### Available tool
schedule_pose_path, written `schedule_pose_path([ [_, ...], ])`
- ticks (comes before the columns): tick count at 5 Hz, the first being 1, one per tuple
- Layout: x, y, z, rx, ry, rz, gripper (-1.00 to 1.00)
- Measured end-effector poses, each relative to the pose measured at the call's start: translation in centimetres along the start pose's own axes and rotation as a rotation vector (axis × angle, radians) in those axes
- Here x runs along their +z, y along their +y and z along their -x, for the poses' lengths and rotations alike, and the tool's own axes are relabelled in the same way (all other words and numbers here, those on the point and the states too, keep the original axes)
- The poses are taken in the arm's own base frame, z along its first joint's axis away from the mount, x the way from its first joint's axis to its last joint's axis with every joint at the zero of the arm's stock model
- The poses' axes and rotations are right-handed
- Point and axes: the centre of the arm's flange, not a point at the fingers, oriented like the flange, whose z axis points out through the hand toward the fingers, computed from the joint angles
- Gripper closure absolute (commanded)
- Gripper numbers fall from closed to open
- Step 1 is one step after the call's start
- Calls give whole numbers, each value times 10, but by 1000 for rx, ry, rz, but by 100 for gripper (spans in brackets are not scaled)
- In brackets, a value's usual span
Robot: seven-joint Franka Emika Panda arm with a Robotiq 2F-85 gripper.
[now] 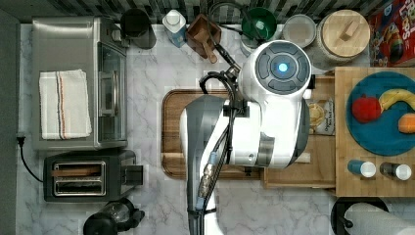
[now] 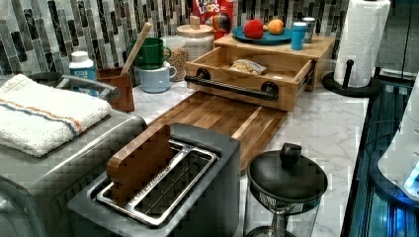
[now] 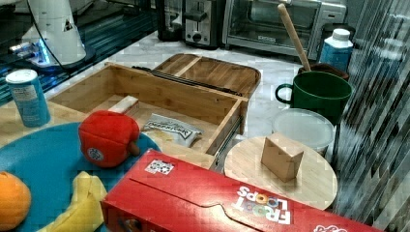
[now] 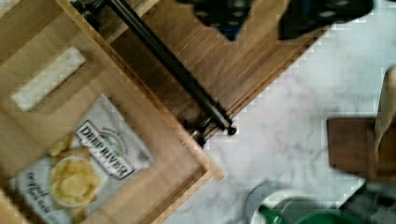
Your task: Close the drawer.
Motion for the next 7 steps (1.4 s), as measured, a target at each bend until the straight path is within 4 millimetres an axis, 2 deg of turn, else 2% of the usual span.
schedule_pose_path([
  [1,13,1,7,-127,-42,27,-100],
  [2,28,-2,16,-366,-66,59,-100],
  [3,38,-13,28,-503,-78,68,100],
  [5,62,-42,56,-637,-59,53,100],
  [6,81,-49,66,-685,-54,49,100],
  [7,103,-53,65,-719,19,55,100],
])
